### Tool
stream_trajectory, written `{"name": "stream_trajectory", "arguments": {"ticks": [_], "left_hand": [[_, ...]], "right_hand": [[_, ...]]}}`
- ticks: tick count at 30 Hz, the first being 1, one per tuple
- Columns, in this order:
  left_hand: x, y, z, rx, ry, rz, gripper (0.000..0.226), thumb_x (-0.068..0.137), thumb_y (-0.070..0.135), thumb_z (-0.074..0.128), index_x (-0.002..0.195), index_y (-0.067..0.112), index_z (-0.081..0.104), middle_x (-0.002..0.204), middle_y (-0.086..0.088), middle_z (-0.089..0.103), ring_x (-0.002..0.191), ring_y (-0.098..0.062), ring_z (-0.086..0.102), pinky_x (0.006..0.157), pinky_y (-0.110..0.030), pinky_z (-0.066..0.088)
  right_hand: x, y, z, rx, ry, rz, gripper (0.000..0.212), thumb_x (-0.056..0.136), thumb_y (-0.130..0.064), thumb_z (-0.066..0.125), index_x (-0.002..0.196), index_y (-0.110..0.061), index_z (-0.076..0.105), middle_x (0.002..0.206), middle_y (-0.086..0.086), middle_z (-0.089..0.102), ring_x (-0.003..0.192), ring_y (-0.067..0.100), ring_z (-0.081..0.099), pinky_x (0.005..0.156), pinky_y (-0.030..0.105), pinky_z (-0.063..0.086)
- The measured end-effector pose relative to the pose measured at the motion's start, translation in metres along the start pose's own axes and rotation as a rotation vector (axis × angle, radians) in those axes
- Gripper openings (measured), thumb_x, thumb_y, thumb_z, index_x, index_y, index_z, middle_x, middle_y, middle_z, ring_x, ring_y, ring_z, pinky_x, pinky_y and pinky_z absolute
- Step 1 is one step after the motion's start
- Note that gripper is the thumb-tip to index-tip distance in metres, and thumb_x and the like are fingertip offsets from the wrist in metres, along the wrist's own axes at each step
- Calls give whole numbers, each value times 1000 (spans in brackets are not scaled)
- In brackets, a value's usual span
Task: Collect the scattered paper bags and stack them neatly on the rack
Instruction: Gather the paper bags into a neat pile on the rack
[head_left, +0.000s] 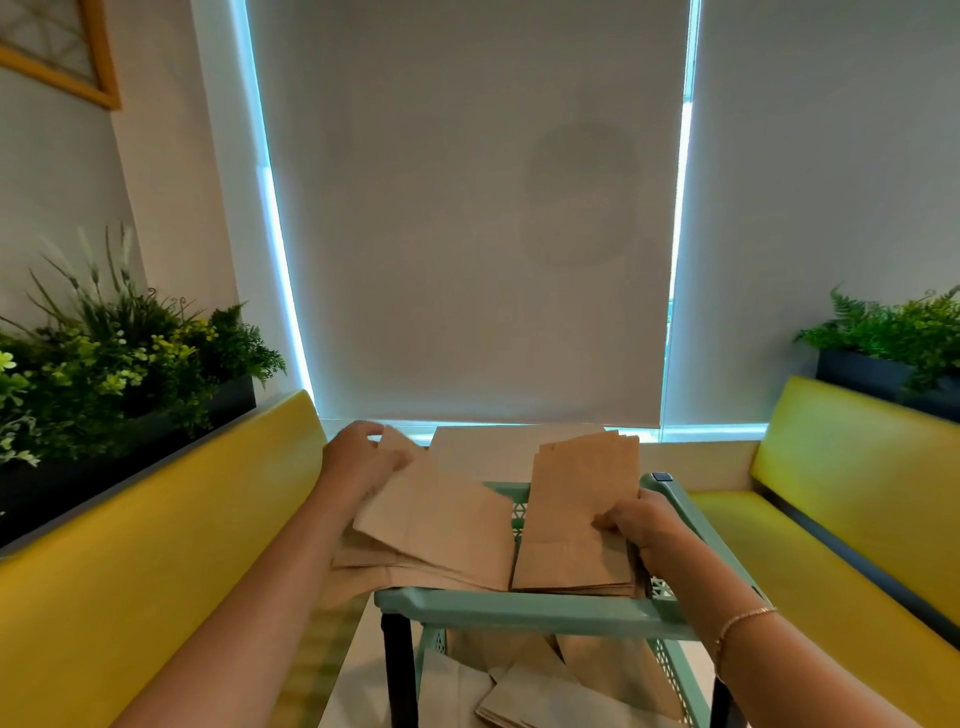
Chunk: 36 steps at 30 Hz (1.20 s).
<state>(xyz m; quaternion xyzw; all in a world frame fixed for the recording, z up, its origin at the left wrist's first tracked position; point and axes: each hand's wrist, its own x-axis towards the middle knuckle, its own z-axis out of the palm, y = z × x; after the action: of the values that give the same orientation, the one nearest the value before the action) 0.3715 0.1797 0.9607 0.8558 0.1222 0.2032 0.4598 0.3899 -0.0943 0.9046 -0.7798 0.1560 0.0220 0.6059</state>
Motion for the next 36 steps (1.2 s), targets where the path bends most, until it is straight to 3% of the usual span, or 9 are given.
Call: {"name": "stream_trajectory", "arguments": {"ticks": [3, 9, 12, 16, 19, 24, 30, 33, 36], "left_hand": [[-4, 20, 0, -222, 116, 171, 24, 82, 15, 69, 106, 13, 65, 101, -6, 68, 86, -20, 62, 76, -28, 49], [-39, 45, 36, -255, 195, 550, 9, 83, 16, 69, 84, 21, 61, 74, 10, 58, 66, 1, 50, 58, -11, 40], [-58, 33, 72, -129, -29, 712, 5, 85, 14, 67, 90, 13, 69, 84, 7, 62, 71, 8, 51, 65, -4, 40], [-79, 24, 107, 109, -493, 763, 20, 91, 15, 58, 109, 16, 67, 108, -1, 67, 91, 0, 54, 83, -9, 43], [-86, 26, 116, 207, -690, 706, 23, 90, 17, 60, 113, 18, 66, 114, 0, 66, 99, -5, 57, 92, -20, 45], [-81, 31, 94, 390, -814, 555, 50, 79, 46, 69, 124, 28, 57, 132, 7, 55, 119, -11, 49, 102, -32, 40], [-29, 8, 18, 706, -219, 199, 54, 84, 51, 60, 125, 16, 53, 123, -1, 57, 113, -21, 53, 85, -26, 42], [-10, -18, -2, 844, -206, -26, 54, 86, 55, 53, 117, 11, 57, 101, -3, 58, 89, -19, 54, 68, -25, 41], [-6, -31, 0, 805, -231, -115, 55, 83, 52, 59, 114, 6, 57, 110, -7, 61, 84, -18, 51, 64, -23, 37]], "right_hand": [[2, -2, 1, -65, -8, 56, 26, 86, -6, 63, 107, -1, 50, 103, 19, 58, 96, 32, 57, 86, 42, 48], [3, -4, 2, 3, 24, 97, 10, 93, -7, 52, 84, -4, 47, 83, 14, 50, 82, 27, 51, 79, 39, 44], [5, -1, 3, 86, 45, 87, 22, 99, -24, 43, 95, -3, 45, 80, 12, 48, 71, 23, 48, 73, 36, 42], [12, 4, 1, 222, 7, 45, 58, 96, -50, 36, 120, 2, 45, 101, 18, 56, 100, 35, 56, 90, 41, 46], [10, 4, 1, 113, -2, 39, 62, 92, -49, 48, 129, 1, 43, 115, 20, 54, 107, 36, 54, 87, 43, 46], [14, 11, 1, 7, 25, 42, 41, 84, -8, 66, 121, 0, 50, 103, 17, 60, 88, 31, 58, 70, 41, 48], [11, 9, 2, 82, 43, -1, 35, 86, -4, 61, 119, -5, 47, 101, 14, 55, 94, 32, 55, 81, 45, 48], [10, 7, 2, 99, 48, -7, 37, 86, -3, 61, 120, -6, 46, 103, 14, 53, 94, 32, 53, 79, 45, 45], [11, 7, 3, 111, 49, -10, 40, 85, -3, 61, 122, -5, 46, 108, 16, 54, 100, 35, 54, 84, 47, 46]]}}
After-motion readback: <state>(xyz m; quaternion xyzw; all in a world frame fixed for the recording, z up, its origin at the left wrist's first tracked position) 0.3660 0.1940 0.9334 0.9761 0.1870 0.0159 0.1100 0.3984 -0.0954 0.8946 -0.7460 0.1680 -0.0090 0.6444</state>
